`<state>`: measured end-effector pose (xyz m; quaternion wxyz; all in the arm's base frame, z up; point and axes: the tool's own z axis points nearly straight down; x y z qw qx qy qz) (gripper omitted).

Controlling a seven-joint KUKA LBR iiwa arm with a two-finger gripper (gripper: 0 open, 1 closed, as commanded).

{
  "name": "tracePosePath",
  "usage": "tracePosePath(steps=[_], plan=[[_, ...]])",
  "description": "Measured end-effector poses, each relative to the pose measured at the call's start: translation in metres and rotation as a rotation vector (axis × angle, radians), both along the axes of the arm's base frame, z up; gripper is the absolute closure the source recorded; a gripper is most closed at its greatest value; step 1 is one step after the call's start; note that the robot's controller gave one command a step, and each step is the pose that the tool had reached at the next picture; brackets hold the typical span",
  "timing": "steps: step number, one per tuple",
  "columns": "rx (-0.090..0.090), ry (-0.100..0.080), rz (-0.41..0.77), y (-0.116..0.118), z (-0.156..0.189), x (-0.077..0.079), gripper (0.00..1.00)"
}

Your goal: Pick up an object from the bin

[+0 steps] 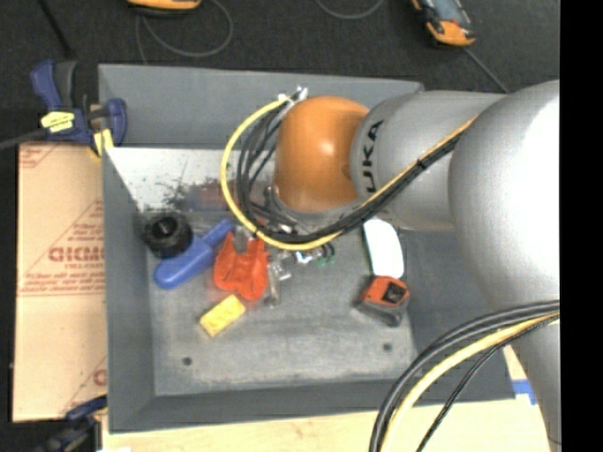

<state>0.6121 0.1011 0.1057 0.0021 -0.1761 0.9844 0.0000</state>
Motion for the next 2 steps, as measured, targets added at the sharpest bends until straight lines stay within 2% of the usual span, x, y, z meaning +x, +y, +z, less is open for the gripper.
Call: tracePosePath(steps=[1, 2], plan=[[0.002, 0.001, -0.119, 0.008, -0.015, -0.007, 0.0], [-0.003, -0.01, 0.245, 0.014, -0.03, -0.01, 1.0]])
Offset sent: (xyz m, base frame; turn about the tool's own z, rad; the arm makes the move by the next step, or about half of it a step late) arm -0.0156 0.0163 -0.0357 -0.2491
